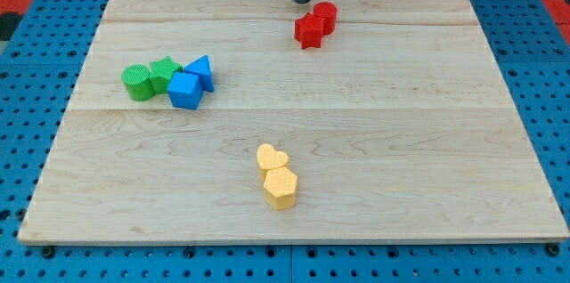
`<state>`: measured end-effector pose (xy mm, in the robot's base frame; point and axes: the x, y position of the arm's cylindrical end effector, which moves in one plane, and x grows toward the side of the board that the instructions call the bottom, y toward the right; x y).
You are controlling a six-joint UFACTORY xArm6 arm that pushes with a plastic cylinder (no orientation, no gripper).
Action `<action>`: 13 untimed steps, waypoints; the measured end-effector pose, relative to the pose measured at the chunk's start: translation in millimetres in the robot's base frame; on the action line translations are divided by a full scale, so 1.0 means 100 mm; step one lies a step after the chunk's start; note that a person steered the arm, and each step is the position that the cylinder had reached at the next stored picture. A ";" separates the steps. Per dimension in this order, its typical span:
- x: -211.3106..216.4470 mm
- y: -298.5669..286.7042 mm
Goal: Place the red blocks in between blue blocks and yellow blocks
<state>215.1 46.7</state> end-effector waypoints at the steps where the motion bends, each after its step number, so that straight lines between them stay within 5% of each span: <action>1: 0.15 0.33; 7: 1.63 -0.67; 13: 1.59 -0.70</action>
<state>374.0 -23.8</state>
